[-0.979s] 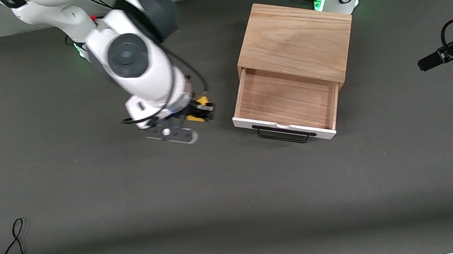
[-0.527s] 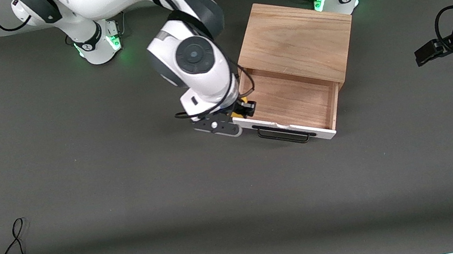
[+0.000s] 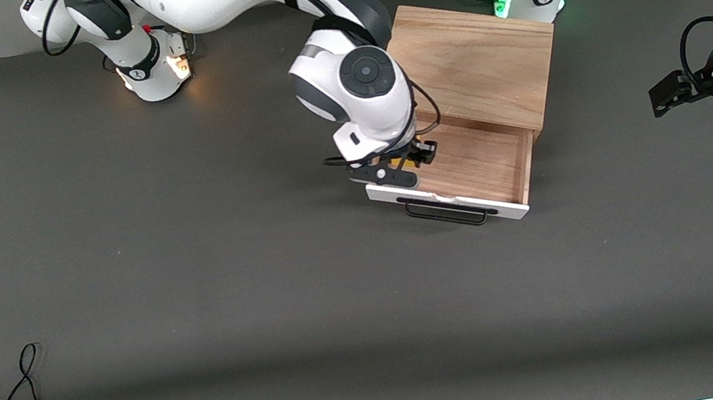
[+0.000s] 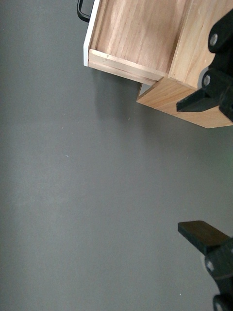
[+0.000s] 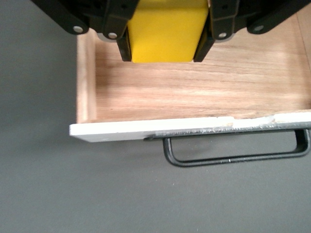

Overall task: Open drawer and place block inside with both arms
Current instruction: 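Lower the yellow cube into the open drawer and open the right gripper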

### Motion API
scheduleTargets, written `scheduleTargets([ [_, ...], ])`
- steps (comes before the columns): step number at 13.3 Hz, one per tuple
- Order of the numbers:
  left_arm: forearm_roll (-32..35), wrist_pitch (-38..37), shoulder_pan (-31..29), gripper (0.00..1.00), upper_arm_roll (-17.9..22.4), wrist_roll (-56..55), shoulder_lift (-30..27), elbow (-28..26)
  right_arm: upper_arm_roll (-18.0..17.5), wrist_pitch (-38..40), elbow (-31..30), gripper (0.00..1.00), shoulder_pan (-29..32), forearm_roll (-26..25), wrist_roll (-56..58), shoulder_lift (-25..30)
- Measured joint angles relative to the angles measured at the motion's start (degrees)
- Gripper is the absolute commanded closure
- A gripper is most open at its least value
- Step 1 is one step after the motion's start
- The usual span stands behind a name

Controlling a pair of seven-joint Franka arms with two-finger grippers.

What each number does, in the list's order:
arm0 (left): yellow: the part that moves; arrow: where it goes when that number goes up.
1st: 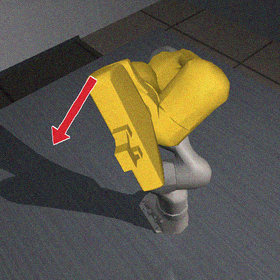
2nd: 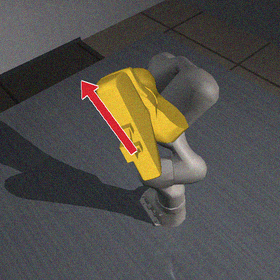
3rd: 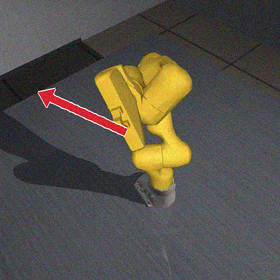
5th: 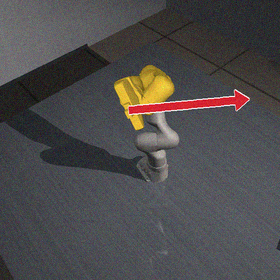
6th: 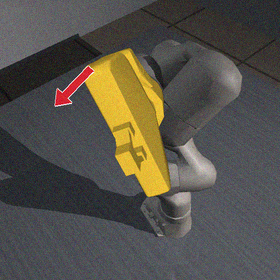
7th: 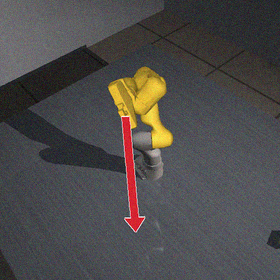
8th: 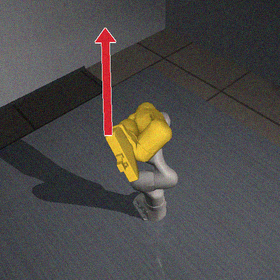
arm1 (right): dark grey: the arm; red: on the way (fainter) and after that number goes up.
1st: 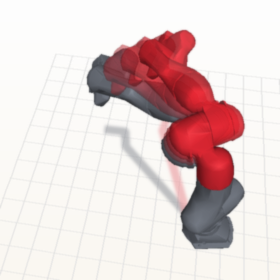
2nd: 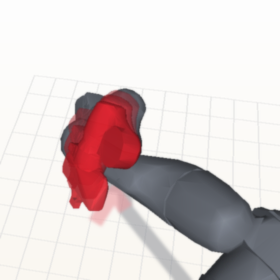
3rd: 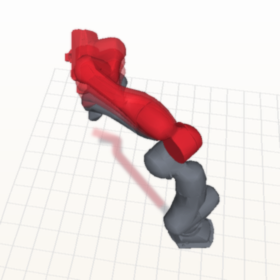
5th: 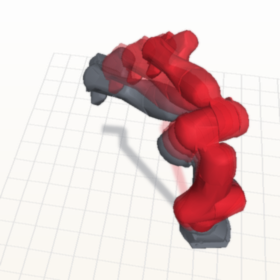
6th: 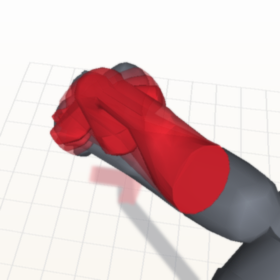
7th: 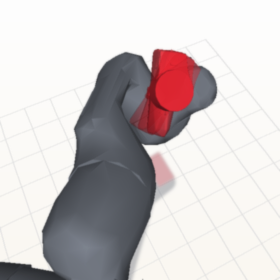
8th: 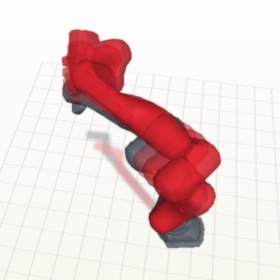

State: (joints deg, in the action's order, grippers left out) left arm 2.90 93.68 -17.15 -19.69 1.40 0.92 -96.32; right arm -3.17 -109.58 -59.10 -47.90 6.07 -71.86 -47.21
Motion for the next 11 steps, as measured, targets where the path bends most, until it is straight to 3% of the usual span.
scheduleTargets([
  [8,-1.5,0.5,0.8,0.00,0.4,0.0,-0.2,0.1,0.5,-2.9,0.1,1.00,-2.7,0.0,-1.2,-3.8],
  [9,-1.7,0.5,3.4,0.00,2.8,0.0,-0.2,0.1,0.6,-2.9,0.2,0.23,-2.7,0.0,-1.2,-3.8],
  [10,-1.7,0.5,8.0,0.00,7.2,0.0,-0.2,0.1,0.6,-2.8,0.2,0.01,-2.7,-0.3,-1.2,-3.8],
  [11,-1.7,0.5,12.7,0.00,12.0,0.0,-0.2,0.1,0.5,-2.8,0.2,0.00,-2.8,-2.0,-1.2,-3.8],
])
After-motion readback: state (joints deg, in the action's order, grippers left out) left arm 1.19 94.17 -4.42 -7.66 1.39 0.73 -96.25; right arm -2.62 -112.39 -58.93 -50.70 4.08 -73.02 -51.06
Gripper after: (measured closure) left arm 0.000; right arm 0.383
